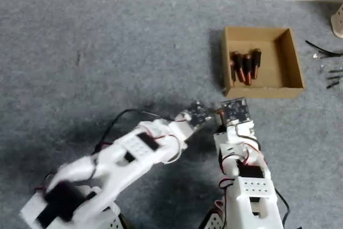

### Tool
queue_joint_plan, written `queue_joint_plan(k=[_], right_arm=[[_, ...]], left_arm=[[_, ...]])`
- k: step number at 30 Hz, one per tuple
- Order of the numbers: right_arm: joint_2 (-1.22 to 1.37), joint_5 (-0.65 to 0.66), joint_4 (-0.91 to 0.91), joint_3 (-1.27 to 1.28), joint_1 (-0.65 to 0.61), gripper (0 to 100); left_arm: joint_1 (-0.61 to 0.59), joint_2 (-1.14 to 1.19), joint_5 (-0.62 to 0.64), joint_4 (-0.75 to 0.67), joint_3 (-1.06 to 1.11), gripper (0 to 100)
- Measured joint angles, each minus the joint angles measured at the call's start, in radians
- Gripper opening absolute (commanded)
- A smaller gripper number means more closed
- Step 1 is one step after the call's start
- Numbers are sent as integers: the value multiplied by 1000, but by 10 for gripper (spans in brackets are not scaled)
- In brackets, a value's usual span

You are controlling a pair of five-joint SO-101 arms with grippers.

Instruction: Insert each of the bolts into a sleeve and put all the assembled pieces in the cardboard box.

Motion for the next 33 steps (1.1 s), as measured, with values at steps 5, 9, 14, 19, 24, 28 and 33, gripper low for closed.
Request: queue_joint_plan(k=[5,9,14,19,24,28,33], right_arm=[[0,-9,0,0,3,5],[0,-9,0,0,3,5],[0,-9,0,0,3,5],[0,-9,0,0,3,5],[0,-9,0,0,3,5],[0,-9,0,0,3,5],[0,-9,0,0,3,5]], left_arm=[[9,115,2,-3,-81,175],[6,110,-2,-5,-83,230],[6,63,3,-14,-51,185],[8,-74,2,-8,23,165],[-115,-341,0,-8,133,165],[-282,-586,0,-8,255,162],[-468,-872,0,-8,394,84]])
